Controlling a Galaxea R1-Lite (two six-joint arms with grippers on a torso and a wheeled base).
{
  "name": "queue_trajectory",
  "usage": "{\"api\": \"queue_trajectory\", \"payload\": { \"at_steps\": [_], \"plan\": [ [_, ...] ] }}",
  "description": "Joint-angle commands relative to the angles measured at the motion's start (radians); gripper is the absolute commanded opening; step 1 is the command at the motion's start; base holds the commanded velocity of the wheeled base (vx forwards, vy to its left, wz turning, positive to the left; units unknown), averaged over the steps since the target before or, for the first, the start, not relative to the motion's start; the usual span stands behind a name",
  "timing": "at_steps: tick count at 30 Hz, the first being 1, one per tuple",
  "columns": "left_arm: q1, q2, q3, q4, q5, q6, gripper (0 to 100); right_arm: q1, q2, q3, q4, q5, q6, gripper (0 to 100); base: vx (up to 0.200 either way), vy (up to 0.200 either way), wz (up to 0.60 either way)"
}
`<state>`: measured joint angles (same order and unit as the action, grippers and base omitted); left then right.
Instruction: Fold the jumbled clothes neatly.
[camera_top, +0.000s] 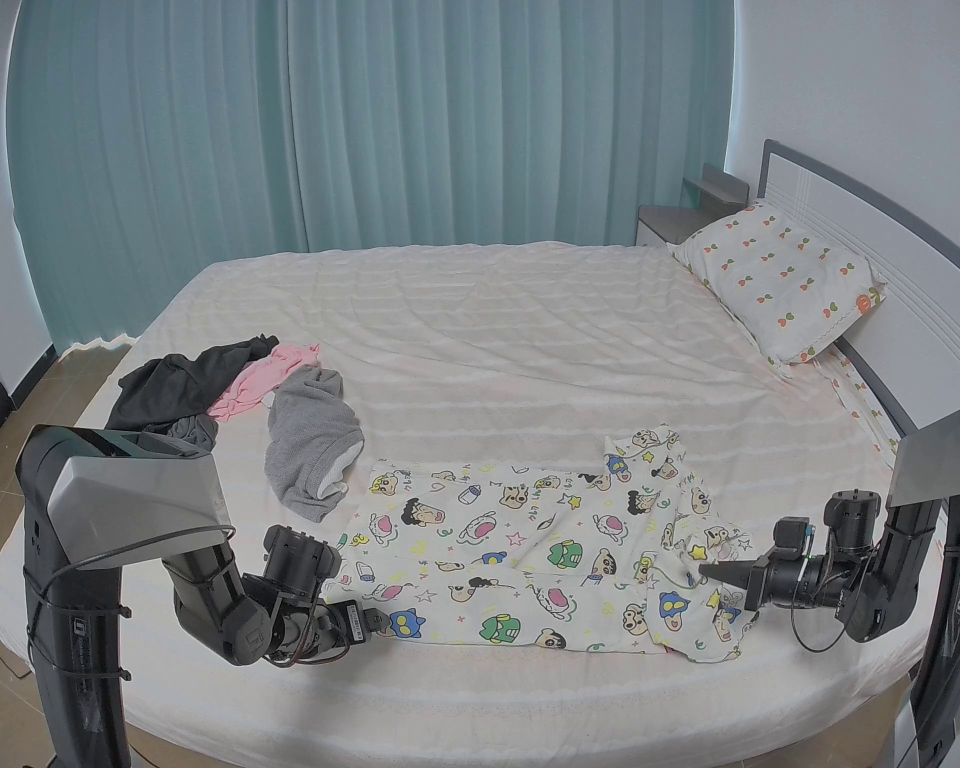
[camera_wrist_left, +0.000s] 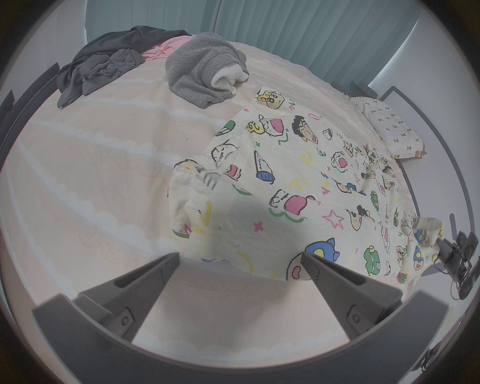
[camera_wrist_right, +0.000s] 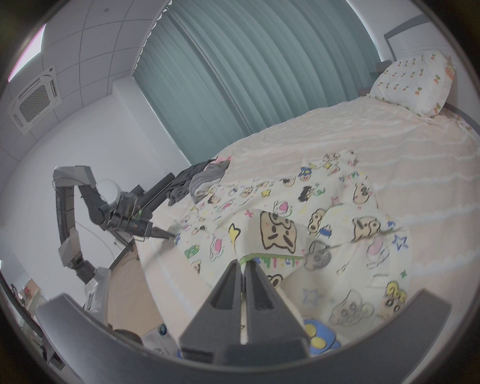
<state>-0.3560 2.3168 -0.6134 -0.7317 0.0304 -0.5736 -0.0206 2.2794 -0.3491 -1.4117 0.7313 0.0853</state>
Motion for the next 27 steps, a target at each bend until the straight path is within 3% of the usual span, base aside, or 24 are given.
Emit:
{"api": "queue_trajectory", "payload": {
  "at_steps": [1,8,27],
  "plan": [
    [0.0,0.0,-0.002,0.0,0.0,0.0,100,-0.009,0.002,-0.097,0.016,-0.062,0.062,0,0.0,0.0,0.0],
    [0.0,0.001,-0.003,0.0,0.0,0.001,100,-0.044,0.014,-0.254,0.278,-0.202,0.071,0,0.0,0.0,0.0],
    [0.0,0.001,-0.003,0.0,0.0,0.0,100,-0.081,0.08,-0.384,0.493,-0.299,0.07,0,0.0,0.0,0.0]
  ]
}}
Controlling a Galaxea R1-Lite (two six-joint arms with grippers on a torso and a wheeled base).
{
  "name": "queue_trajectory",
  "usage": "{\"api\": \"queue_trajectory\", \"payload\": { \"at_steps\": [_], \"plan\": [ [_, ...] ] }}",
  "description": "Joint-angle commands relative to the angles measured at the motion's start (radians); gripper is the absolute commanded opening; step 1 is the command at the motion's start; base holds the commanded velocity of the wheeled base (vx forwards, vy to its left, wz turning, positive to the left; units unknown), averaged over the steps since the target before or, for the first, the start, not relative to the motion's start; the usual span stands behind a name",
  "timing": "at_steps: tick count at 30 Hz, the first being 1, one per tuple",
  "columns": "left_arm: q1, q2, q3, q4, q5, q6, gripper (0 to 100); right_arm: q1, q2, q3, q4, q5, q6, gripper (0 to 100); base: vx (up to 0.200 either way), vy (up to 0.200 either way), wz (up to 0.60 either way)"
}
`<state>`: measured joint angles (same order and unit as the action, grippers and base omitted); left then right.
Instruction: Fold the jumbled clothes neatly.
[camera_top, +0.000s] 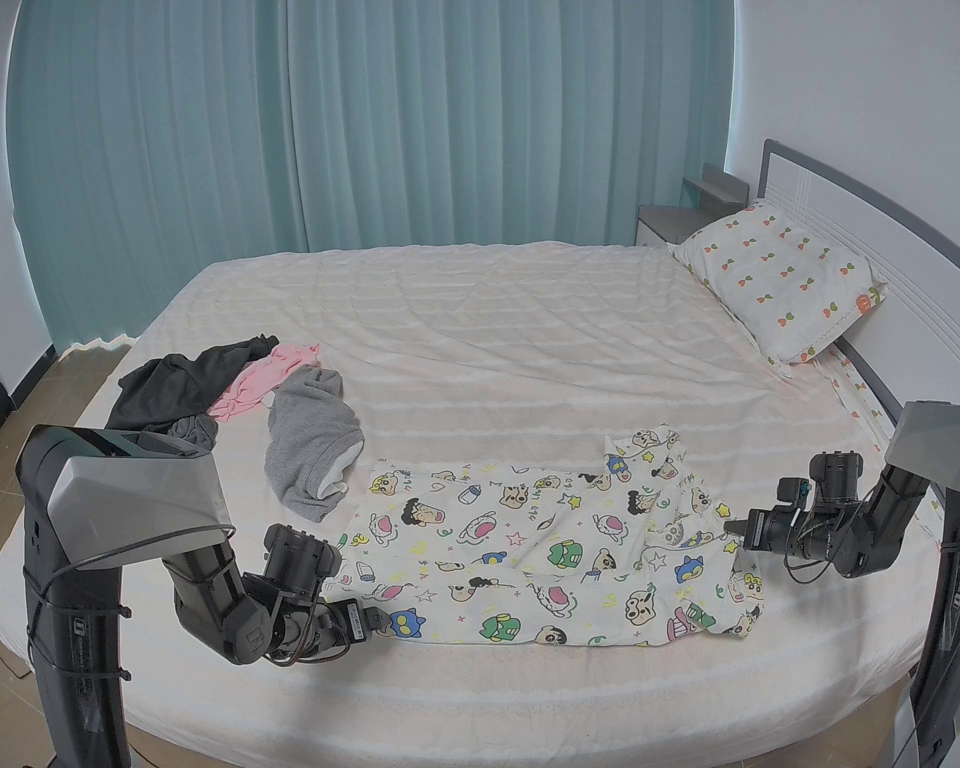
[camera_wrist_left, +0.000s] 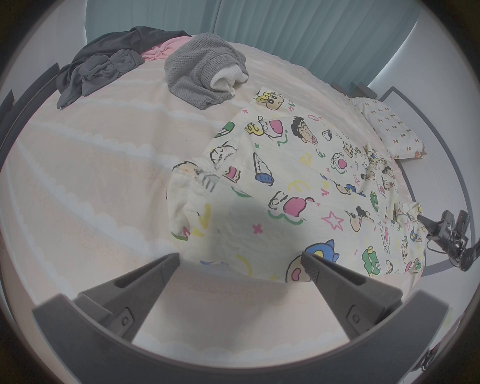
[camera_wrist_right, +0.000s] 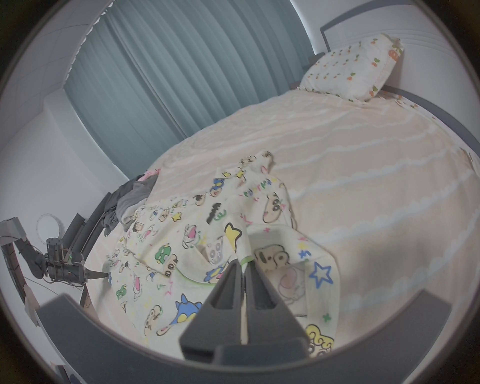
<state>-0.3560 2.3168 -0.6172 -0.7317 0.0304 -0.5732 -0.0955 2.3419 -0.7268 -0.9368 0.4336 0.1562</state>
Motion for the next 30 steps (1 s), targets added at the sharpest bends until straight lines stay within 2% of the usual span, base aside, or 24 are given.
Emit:
{"api": "queue_trajectory", "payload": {
  "at_steps": [1,8,9,10,14,24,26,30],
  "plan": [
    [0.0,0.001,0.001,0.0,0.0,-0.001,100,-0.006,0.019,-0.008,0.024,-0.001,-0.003,0,0.0,0.0,0.0],
    [0.0,0.001,0.001,0.0,0.0,-0.001,100,-0.013,0.042,-0.042,0.044,-0.004,-0.001,0,0.0,0.0,0.0],
    [0.0,0.001,0.001,0.0,0.0,-0.001,100,-0.016,0.059,-0.057,0.056,-0.021,-0.001,0,0.0,0.0,0.0],
    [0.0,0.001,0.001,0.0,0.0,-0.001,100,-0.016,0.06,-0.06,0.055,-0.033,-0.001,100,0.0,0.0,0.0],
    [0.0,0.001,0.002,0.0,0.0,-0.004,100,-0.02,0.048,-0.069,0.047,-0.039,0.008,100,0.0,0.0,0.0],
    [0.011,-0.007,0.034,-0.118,-0.015,-0.053,100,-0.039,-0.079,0.003,0.046,-0.059,0.054,100,0.0,0.0,0.0],
    [0.022,-0.065,0.073,-0.169,-0.018,-0.066,100,-0.036,-0.141,0.053,0.046,-0.065,0.088,100,0.0,0.0,0.0],
    [0.041,-0.177,0.119,-0.179,-0.05,-0.068,100,-0.02,-0.21,0.145,0.016,-0.065,0.092,100,0.0,0.0,0.0]
  ]
}}
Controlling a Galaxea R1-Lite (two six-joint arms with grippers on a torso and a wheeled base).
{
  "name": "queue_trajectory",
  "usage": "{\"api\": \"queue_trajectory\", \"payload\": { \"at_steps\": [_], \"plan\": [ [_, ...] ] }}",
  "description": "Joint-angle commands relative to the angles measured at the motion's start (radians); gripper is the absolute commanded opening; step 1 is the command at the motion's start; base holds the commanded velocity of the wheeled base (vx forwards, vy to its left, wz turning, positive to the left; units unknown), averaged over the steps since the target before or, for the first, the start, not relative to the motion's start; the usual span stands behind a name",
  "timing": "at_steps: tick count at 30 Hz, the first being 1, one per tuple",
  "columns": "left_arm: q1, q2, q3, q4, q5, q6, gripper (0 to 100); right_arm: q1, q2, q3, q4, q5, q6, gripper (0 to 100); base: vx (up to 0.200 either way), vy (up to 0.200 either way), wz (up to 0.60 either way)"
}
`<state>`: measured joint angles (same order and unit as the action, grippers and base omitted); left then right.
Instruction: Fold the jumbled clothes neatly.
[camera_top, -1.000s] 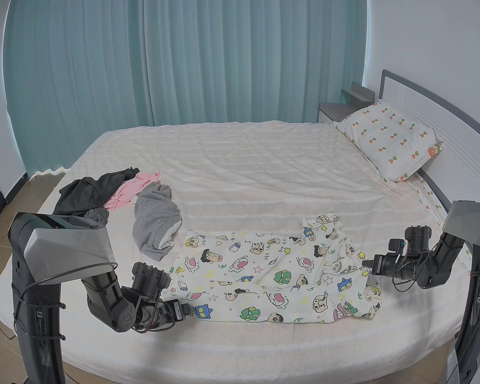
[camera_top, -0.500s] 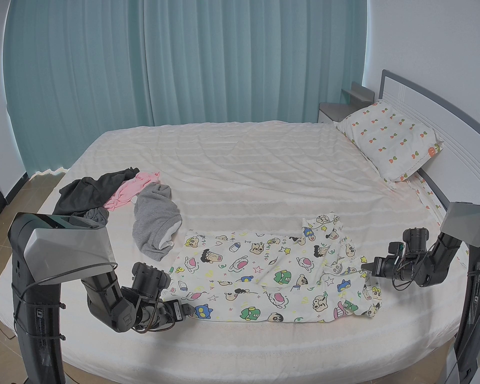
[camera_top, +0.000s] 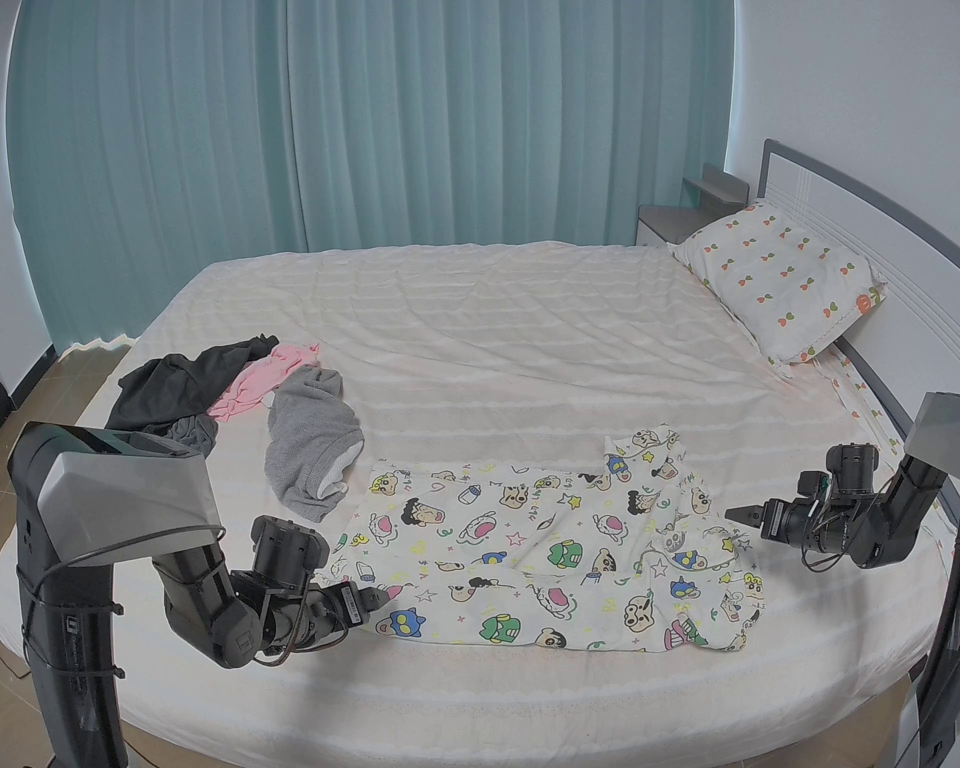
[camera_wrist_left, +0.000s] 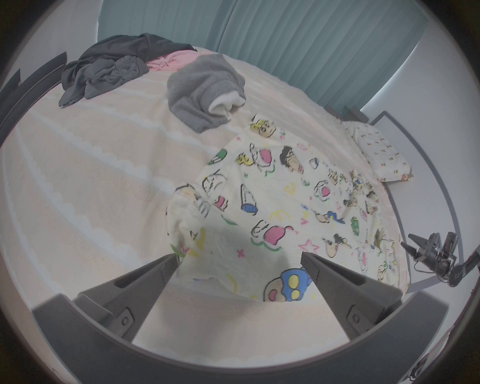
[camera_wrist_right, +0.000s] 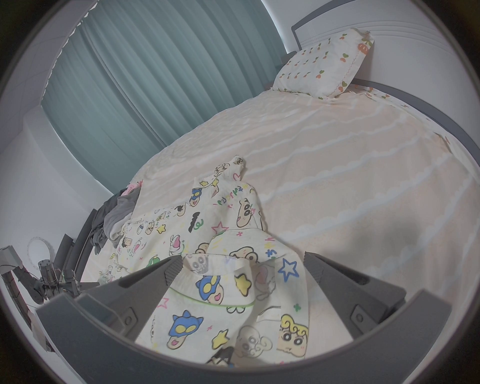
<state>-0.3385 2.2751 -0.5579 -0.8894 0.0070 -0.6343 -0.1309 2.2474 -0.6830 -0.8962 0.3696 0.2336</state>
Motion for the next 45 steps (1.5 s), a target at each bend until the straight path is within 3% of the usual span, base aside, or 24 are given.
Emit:
{"api": "queue_trajectory", "payload": {
  "at_steps": [1,5,8,11,18,23,27,37,45],
  "plan": [
    [0.032,-0.174,0.072,-0.022,-0.052,-0.007,100,0.027,-0.137,0.137,-0.043,-0.001,0.016,100,0.0,0.0,0.0],
    [0.038,-0.227,0.081,-0.023,-0.099,-0.033,100,0.063,-0.193,0.246,-0.115,-0.001,0.016,100,0.0,0.0,0.0],
    [0.036,-0.23,0.069,-0.026,-0.11,-0.136,100,0.093,-0.235,0.332,-0.179,-0.003,0.021,100,0.0,0.0,0.0],
    [0.036,-0.229,0.076,-0.028,-0.13,-0.15,100,0.112,-0.266,0.407,-0.231,-0.003,0.03,100,0.2,0.0,0.0],
    [0.033,-0.23,0.104,-0.059,-0.128,-0.145,100,0.178,-0.289,0.5,-0.371,-0.004,0.168,100,0.171,0.0,0.0],
    [0.029,-0.224,0.144,-0.149,-0.131,-0.154,100,0.198,-0.278,0.508,-0.395,0.002,0.202,100,0.0,0.0,0.0],
    [0.023,-0.22,0.153,-0.174,-0.13,-0.177,100,0.234,-0.236,0.525,-0.414,0.0,0.294,100,0.0,0.0,0.0],
    [0.013,-0.209,0.153,-0.175,-0.131,-0.188,100,0.246,-0.095,0.589,-0.665,-0.008,0.302,100,0.0,0.0,0.0],
    [-0.007,-0.2,0.154,-0.175,-0.131,-0.188,100,0.251,-0.075,0.58,-0.667,-0.066,0.3,100,0.0,-0.175,0.0]
  ]
}}
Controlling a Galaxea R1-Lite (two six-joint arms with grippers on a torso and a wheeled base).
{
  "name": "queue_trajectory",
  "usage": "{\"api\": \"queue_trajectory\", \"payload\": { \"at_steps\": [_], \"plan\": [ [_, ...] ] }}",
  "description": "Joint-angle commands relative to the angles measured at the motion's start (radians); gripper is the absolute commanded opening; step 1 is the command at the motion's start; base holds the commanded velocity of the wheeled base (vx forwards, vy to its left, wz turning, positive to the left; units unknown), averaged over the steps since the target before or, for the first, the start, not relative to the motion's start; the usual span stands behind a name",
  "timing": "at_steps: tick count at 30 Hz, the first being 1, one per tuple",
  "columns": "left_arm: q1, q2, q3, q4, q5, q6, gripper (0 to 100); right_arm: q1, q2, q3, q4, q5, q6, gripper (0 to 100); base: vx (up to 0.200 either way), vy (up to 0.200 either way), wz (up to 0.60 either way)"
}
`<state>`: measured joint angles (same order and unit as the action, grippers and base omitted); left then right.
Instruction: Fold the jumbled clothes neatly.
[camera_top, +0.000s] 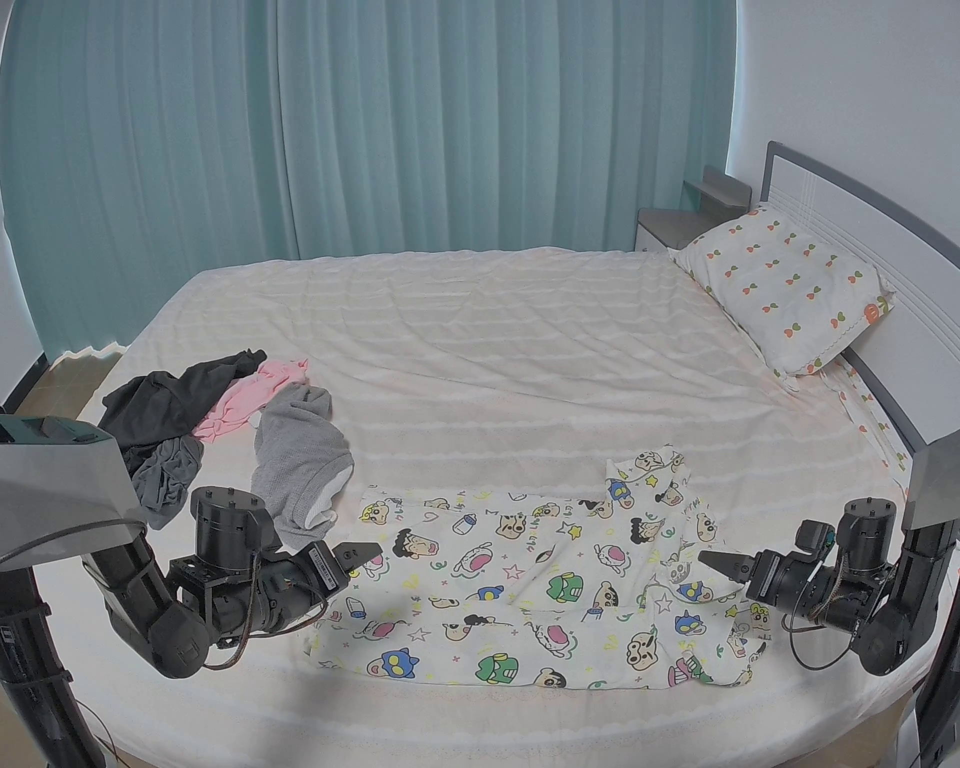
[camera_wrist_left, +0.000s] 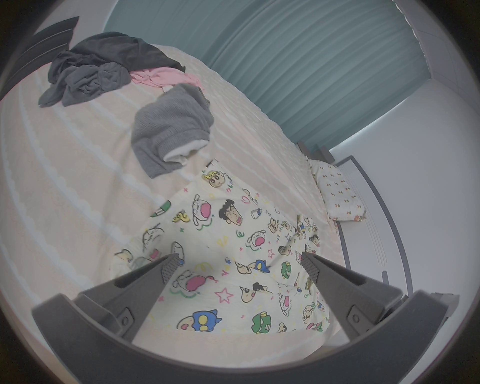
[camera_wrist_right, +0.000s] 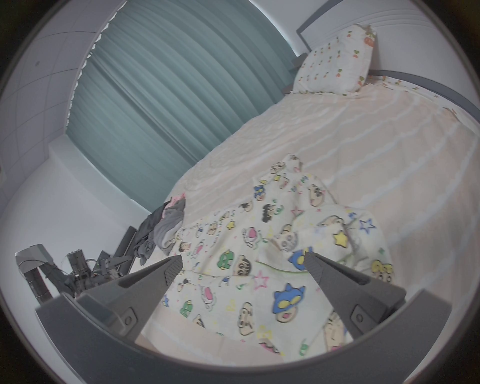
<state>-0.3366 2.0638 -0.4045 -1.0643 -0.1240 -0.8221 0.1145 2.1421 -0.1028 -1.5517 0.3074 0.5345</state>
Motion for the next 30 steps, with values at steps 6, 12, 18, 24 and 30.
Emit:
{"api": "queue_trajectory", "payload": {
  "at_steps": [6,12,18,24,30],
  "plan": [
    [-0.025,0.019,0.006,0.001,0.001,0.001,100,0.005,0.05,-0.003,-0.011,-0.004,-0.001,100,0.0,-0.167,0.0],
    [-0.045,0.045,0.006,0.001,0.012,0.008,100,0.039,0.071,0.002,-0.011,-0.005,-0.001,100,0.0,0.0,0.0],
    [-0.073,0.07,0.004,0.013,0.02,0.044,100,0.083,0.084,-0.028,-0.008,-0.008,-0.01,100,0.0,0.0,0.0],
    [-0.117,0.156,-0.025,0.064,0.161,0.201,100,0.129,0.073,-0.232,0.272,-0.01,-0.048,100,0.0,0.0,0.0],
    [-0.121,0.242,-0.056,0.07,0.233,0.302,100,0.079,0.062,-0.43,0.591,-0.068,-0.189,100,0.0,0.0,0.0]
  ]
}}
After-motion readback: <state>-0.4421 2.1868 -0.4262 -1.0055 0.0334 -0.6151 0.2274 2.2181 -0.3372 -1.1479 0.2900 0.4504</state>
